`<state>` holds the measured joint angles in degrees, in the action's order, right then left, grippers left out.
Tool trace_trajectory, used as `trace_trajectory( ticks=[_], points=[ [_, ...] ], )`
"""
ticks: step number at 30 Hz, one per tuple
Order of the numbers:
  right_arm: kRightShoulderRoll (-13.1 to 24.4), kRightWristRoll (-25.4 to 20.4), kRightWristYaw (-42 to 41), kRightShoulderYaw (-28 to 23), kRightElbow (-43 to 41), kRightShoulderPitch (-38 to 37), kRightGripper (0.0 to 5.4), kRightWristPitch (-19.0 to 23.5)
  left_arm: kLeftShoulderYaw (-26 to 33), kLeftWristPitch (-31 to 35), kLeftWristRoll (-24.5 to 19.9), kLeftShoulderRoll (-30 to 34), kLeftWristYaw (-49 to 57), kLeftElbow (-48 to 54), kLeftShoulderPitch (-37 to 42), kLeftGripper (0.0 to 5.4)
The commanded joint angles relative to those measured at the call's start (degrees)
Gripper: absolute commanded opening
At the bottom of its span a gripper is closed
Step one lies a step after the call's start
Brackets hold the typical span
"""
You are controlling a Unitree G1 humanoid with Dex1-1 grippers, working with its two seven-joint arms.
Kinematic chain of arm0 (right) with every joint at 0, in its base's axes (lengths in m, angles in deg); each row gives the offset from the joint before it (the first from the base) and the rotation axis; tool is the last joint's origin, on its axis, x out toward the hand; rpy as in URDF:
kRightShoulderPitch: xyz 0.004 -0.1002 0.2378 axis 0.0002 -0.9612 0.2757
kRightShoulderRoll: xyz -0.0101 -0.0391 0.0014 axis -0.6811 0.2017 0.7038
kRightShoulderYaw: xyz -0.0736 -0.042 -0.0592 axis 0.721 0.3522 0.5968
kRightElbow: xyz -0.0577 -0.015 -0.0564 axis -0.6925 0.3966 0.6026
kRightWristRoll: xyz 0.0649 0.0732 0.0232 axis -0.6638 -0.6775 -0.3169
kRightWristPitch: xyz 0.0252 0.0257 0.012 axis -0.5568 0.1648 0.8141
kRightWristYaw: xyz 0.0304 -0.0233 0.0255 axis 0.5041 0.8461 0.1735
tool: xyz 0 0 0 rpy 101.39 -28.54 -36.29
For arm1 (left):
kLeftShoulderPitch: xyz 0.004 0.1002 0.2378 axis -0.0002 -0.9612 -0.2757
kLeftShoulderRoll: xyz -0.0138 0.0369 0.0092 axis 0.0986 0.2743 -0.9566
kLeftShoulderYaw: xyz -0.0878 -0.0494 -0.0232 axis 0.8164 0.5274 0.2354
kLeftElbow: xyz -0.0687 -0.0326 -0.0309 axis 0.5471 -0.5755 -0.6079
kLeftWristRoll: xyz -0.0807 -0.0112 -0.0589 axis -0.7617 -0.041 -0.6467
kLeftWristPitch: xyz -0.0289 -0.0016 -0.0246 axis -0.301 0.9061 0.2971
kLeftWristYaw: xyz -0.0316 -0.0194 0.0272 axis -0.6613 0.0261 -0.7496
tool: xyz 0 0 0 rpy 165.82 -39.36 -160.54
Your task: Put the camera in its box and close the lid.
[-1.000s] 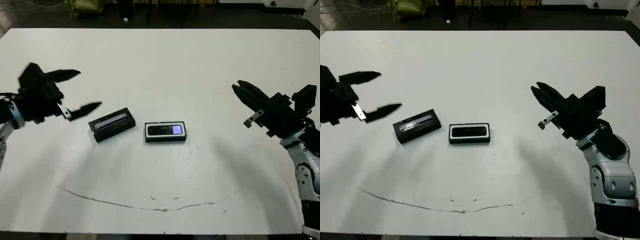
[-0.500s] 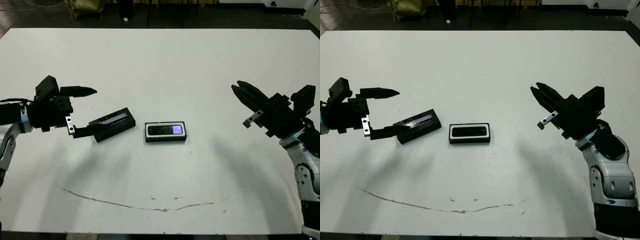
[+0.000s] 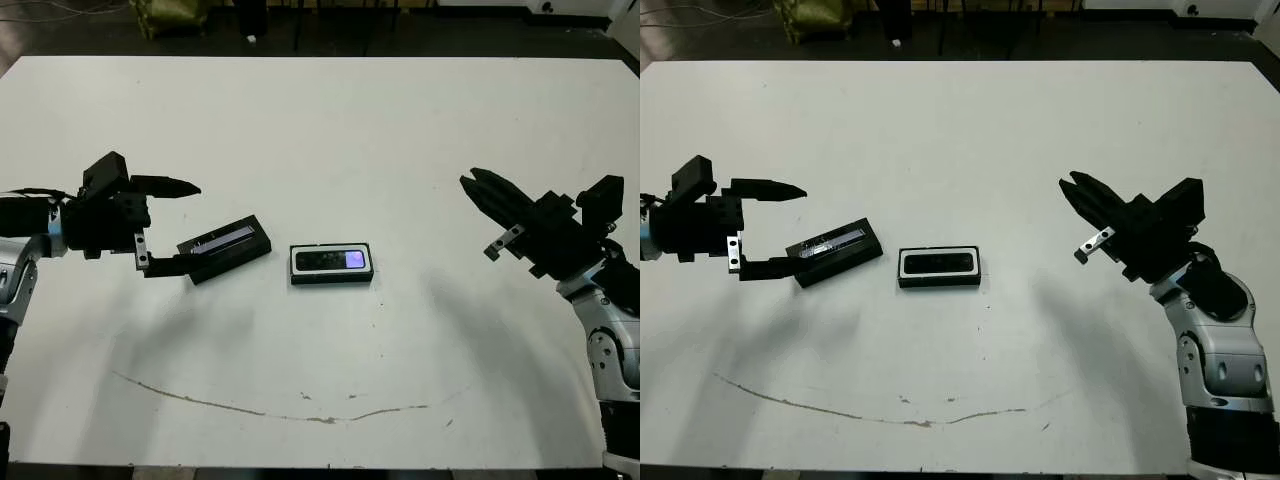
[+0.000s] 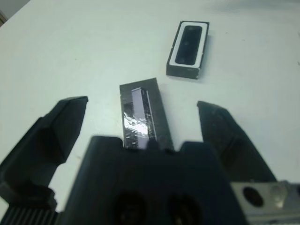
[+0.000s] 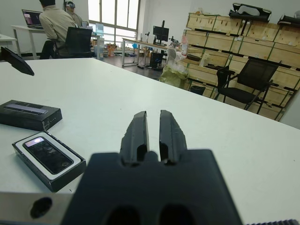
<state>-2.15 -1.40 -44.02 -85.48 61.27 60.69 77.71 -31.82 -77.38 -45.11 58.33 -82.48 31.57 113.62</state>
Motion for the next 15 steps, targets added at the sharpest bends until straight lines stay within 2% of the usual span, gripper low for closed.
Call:
trace_trajectory(
  ticks=[1, 7, 15],
  points=[
    [0.1, 0.1, -0.6, 0.3, 0.8, -0.8, 0.00, -0.3, -1.1, -1.5, 1.8, -1.7, 0.7, -3.1, 0.1, 5.38],
    [0.3, -0.1, -0.6, 0.3, 0.8, -0.8, 0.00, 0.0, -2.2, -5.6, 3.2, -4.7, 0.8, -7.9, 0.0, 5.38],
    [0.2, -0.9, -0.5, 0.2, 0.7, -0.8, 0.00, 0.8, -1.6, -4.6, 2.2, -5.5, -1.7, -10.0, -0.6, 5.38]
  ],
)
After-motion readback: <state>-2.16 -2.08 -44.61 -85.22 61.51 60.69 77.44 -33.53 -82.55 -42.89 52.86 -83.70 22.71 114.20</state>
